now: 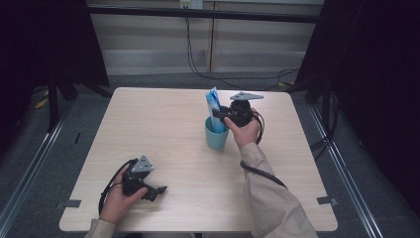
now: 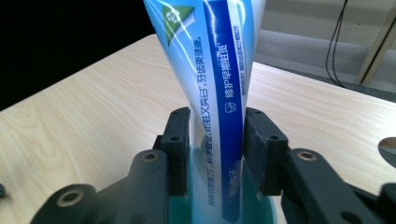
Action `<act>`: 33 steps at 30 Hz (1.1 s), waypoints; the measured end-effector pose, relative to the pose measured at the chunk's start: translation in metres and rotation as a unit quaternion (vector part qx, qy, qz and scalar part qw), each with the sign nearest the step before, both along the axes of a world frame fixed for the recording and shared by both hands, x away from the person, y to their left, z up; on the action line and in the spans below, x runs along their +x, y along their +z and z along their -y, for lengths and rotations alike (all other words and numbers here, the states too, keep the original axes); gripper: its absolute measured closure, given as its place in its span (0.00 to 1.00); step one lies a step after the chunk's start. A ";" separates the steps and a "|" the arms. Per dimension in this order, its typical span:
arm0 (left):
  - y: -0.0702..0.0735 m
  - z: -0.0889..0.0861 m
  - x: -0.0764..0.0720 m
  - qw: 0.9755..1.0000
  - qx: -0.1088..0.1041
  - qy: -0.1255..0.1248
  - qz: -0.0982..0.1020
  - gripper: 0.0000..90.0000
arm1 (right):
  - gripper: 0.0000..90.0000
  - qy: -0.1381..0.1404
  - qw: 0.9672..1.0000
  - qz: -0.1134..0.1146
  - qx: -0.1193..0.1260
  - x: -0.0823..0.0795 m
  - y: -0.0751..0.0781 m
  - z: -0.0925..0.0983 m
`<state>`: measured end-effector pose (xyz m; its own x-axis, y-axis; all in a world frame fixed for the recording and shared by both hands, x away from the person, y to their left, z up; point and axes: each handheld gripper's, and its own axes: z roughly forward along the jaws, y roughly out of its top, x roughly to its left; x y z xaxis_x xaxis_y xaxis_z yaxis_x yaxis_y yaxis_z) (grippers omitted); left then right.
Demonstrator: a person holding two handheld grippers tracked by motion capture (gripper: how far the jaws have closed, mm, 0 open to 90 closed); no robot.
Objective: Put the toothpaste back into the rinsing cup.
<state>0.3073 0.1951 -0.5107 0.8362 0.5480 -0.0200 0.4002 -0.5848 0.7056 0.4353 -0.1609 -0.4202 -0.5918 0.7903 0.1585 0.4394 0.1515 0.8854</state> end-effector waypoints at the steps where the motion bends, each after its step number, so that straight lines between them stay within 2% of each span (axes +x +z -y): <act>1: 0.000 0.000 0.000 1.000 0.000 0.000 0.000 0.00 | 0.69 0.000 1.000 0.001 -0.001 0.000 0.000 0.000; 12: 0.000 0.000 0.000 1.000 0.000 0.000 0.000 0.00 | 0.56 0.008 1.000 -0.004 -0.004 -0.001 0.002 0.001; 25: 0.000 0.000 0.000 1.000 0.000 0.000 0.000 0.00 | 0.44 0.010 1.000 -0.014 -0.026 -0.003 0.005 0.001; 33: 0.000 0.000 0.000 1.000 0.000 0.000 0.000 0.00 | 0.38 0.014 0.999 -0.026 -0.022 -0.006 0.007 0.005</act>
